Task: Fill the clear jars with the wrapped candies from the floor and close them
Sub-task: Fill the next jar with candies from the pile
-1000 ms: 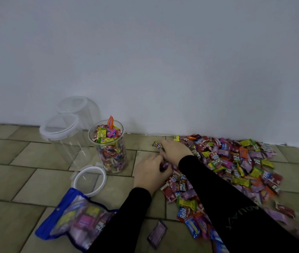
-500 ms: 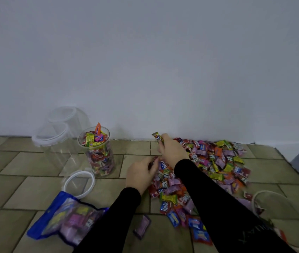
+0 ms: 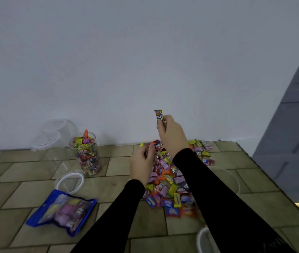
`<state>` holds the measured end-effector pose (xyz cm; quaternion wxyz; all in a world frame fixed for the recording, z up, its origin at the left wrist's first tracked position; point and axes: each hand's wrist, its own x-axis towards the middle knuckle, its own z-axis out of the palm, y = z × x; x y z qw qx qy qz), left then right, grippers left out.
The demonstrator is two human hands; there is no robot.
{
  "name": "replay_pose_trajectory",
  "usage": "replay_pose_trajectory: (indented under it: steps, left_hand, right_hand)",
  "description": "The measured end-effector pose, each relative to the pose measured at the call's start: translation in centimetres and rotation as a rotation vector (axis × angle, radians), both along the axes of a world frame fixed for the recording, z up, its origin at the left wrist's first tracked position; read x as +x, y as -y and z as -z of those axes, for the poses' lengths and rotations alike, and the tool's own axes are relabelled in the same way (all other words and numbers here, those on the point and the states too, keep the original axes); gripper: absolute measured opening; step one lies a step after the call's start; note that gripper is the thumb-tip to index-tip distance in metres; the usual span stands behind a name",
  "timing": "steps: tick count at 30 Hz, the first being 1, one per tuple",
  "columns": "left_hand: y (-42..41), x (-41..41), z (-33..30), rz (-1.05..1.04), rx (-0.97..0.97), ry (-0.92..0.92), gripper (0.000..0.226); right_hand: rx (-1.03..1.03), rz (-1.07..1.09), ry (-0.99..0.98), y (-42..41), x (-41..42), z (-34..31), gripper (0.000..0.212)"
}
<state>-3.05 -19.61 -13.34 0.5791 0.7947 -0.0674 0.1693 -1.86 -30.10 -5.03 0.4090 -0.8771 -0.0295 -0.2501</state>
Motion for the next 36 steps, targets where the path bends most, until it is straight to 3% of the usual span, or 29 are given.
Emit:
replay_pose_trajectory:
  steps: [4,11,14,24,32,36]
  left_hand:
    - [1.9,-2.0,-1.6,-0.018,-0.062,0.049,0.049]
    - [6.4,-6.5,-5.0,-0.031,-0.352,0.065,0.051]
    - [8.5,-8.6,-5.5,-0.001,-0.419,0.041,0.059]
    - [12.9,-11.5,-7.1,0.029,-0.446,0.035,0.043]
    - [14.2,-11.2,-6.5,0.048,-0.516,-0.027,0.023]
    - [14.3,-10.7,-6.4,0.043,-0.491,-0.030,0.044]
  right_hand:
    - [0.050,-0.013,0.057,2.1,-2.7,-1.5,0.023]
    - [0.225,-0.003,0.104,6.9,-8.0,-1.3,0.017]
    - [0.369,0.025,0.151,9.1,-9.5,-0.3,0.016]
    - [0.675,0.096,0.270,12.4,-10.5,1.0,0.019]
    - [0.672,0.125,0.227,12.2,-9.7,1.9,0.024]
    - [0.727,0.163,0.186,12.7,-9.4,2.4,0.027]
